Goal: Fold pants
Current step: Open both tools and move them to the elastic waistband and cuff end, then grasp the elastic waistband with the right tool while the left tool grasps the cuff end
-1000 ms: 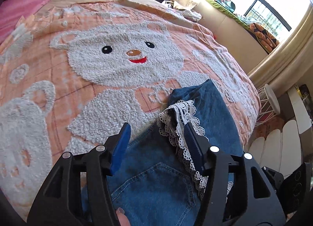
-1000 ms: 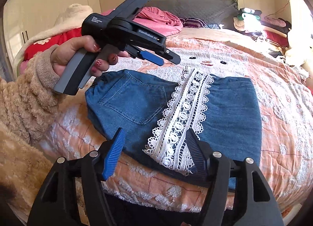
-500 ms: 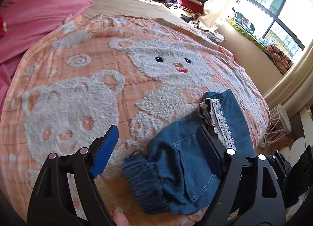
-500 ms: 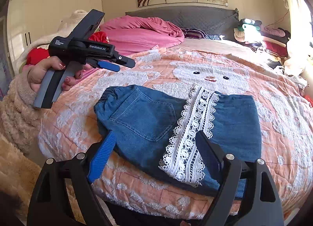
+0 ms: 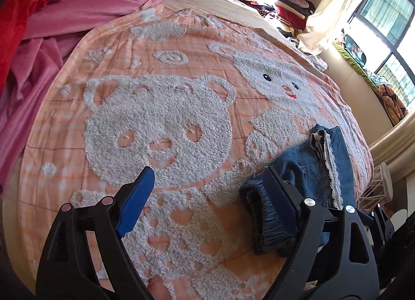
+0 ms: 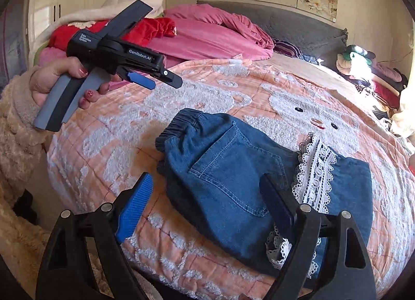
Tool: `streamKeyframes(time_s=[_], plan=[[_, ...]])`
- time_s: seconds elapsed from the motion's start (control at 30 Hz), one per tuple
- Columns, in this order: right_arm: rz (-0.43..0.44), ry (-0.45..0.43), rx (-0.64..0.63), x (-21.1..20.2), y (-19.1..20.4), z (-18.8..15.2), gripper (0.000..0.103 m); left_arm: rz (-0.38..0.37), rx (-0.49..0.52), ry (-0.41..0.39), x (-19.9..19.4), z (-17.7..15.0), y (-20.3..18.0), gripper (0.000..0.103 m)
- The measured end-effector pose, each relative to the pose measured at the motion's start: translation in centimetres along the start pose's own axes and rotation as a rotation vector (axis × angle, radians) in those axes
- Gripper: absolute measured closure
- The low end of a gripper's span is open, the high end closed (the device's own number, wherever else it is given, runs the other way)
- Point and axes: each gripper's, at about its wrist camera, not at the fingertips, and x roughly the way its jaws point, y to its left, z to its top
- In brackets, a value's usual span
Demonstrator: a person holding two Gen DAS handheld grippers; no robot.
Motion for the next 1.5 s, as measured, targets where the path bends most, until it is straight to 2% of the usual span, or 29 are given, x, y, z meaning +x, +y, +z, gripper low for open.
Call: streamKeyframes(time_s=[0.27,0.43,0.53,0.67,0.83,0.87,0.97,1.03,1.13,1.27,1.3,1.4,1.5], plan=[[-0.019,0.054,-0.047,2.2,1.4,-0.3,0.020,-0.047,0.007,0.042,1.5,-0.8,0.1,0.024],[-0.018,0.068,-0.092,3.0,2.5,-0.3,0.020,-0.133,0.006,0.079,2.6,-1.4,-0.8,0.024],[-0.018,0.076,-0.113,3.6,2.9,-0.2,0.021,-0.192,-0.001,0.108,3.4,-1.7,-1.5,0.032],[-0.012,0.093,-0.144,4.6,3.5,0.0,0.024,-0.219,0.006,0.133,4.4,-1.9,-2.2,0.042],[-0.037,0.132,-0.158,7.0,3.6,0.2,0.025,-0.248,-0.006,0.149,5.2,-1.9,-2.5,0.043],[-0.050,0.143,-0.161,7.6,3.5,0.2,0.028,-0.263,-0.013,0.157,5.4,-1.9,-2.5,0.043],[-0.079,0.164,-0.164,9.0,3.0,-0.1,0.047,-0.310,-0.047,0.192,6.5,-2.2,-2.4,0.043],[-0.065,0.153,-0.154,9.1,2.5,-0.2,0.049,-0.325,-0.062,0.216,7.3,-2.6,-2.5,0.043],[-0.033,0.134,-0.119,9.0,1.6,-0.3,0.052,-0.330,-0.074,0.209,7.7,-2.8,-2.8,0.042],[-0.005,0.101,-0.062,8.3,0.4,0.0,0.065,-0.318,-0.073,0.192,7.4,-2.8,-3.8,0.045],[-0.003,0.084,-0.047,7.8,0.0,0.1,0.071,-0.311,-0.071,0.183,7.2,-2.7,-4.1,0.048],[0.013,0.032,0.011,6.1,-1.2,0.3,0.073,-0.344,-0.097,0.138,5.7,-2.0,-4.9,0.049],[0.020,-0.021,0.083,4.4,-2.7,0.4,0.074,-0.345,-0.055,0.088,4.2,-1.4,-7.2,0.049]])
